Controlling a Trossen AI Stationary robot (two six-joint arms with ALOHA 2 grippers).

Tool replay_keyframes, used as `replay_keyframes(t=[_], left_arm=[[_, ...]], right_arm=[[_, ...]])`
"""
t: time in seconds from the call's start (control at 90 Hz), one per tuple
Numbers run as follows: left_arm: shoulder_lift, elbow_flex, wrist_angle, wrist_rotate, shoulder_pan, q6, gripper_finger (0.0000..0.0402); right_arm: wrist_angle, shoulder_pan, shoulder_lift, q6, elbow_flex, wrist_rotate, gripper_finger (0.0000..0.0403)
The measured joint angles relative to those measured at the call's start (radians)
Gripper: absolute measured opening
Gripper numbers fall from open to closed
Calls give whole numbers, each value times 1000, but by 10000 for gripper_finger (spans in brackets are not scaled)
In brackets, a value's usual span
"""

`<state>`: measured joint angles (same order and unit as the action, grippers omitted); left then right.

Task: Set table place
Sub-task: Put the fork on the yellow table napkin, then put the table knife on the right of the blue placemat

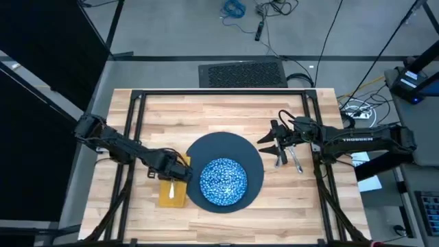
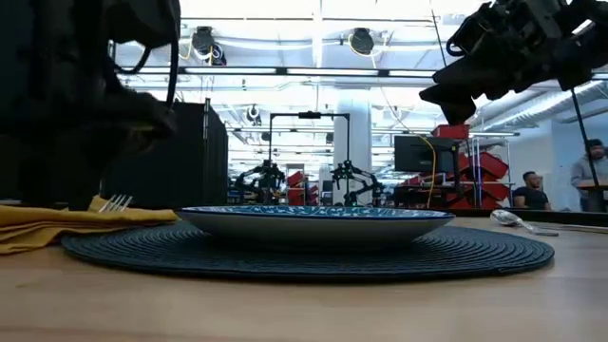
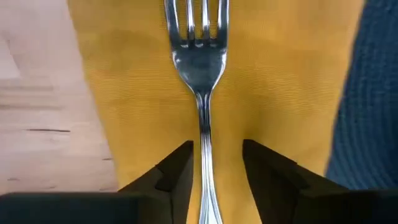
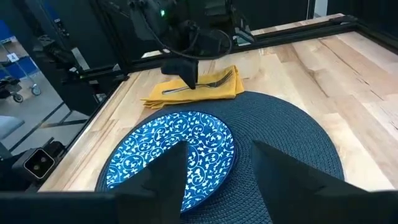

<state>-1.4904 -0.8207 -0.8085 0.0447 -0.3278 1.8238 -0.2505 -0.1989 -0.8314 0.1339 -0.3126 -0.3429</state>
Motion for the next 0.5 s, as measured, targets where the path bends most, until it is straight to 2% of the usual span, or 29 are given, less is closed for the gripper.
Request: replay_keyframes(t=[0.133,0.267,0.333,0.433,0.5], left_arm=[[102,0,-54,-33,8,-9,128],[202,-1,-39,-161,9,-142,128],[241,-1,-6,-280,9,-266,128],[273,-1,84,-551,2,-486,128],[280,-2,189,-731,-11,-681,128]], right_arm=[[0,0,0,0,0,0,167],[3,0,0,-24,0,7,167],[3,0,0,-51,0,44,167],[2,0,0,-55,0,140,167],[3,0,0,6,0,227,167]])
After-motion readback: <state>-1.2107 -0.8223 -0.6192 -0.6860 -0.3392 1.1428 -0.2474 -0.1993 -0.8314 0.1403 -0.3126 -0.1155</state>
